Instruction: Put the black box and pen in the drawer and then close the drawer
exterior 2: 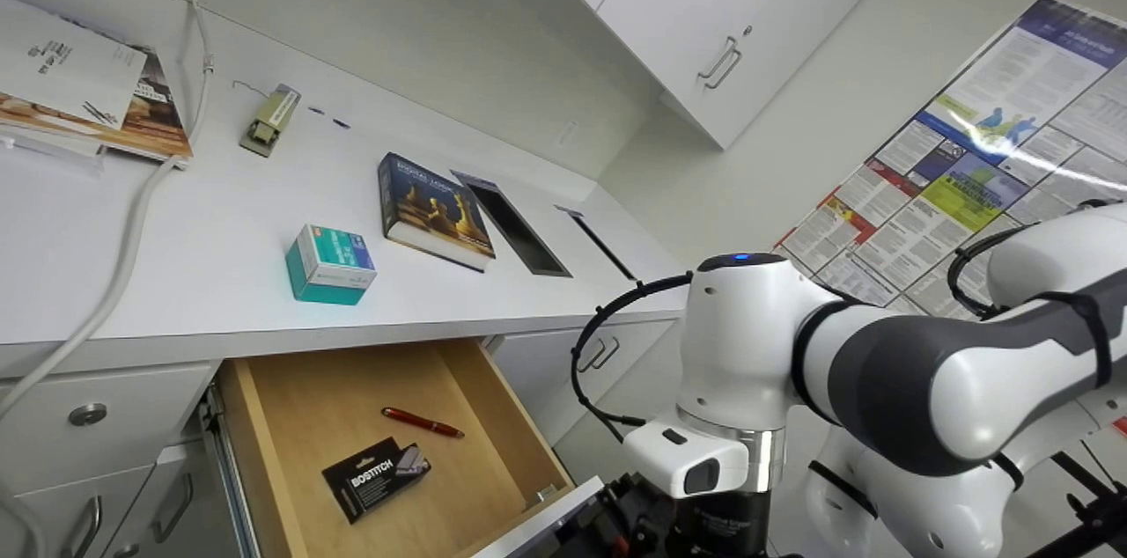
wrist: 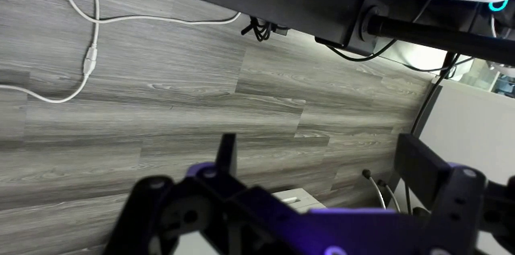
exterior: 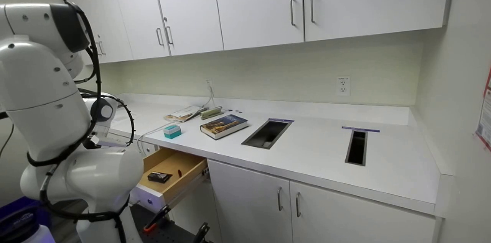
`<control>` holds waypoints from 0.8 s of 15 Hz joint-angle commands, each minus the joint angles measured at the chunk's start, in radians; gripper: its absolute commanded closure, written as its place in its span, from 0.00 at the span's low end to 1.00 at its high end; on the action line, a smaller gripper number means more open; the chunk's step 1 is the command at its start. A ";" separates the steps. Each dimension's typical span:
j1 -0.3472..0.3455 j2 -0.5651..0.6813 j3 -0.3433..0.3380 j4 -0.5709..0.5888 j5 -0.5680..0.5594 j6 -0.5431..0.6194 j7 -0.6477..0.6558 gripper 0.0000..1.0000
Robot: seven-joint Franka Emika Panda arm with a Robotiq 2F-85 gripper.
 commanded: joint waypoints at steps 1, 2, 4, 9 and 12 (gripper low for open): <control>0.013 0.010 -0.008 0.007 -0.047 0.007 -0.005 0.00; 0.018 0.017 0.004 0.014 -0.125 0.009 -0.002 0.00; 0.031 0.027 0.012 0.012 -0.226 0.013 -0.017 0.00; 0.072 0.068 0.029 0.007 -0.453 0.073 -0.065 0.00; 0.077 0.067 0.021 0.001 -0.483 0.082 -0.062 0.00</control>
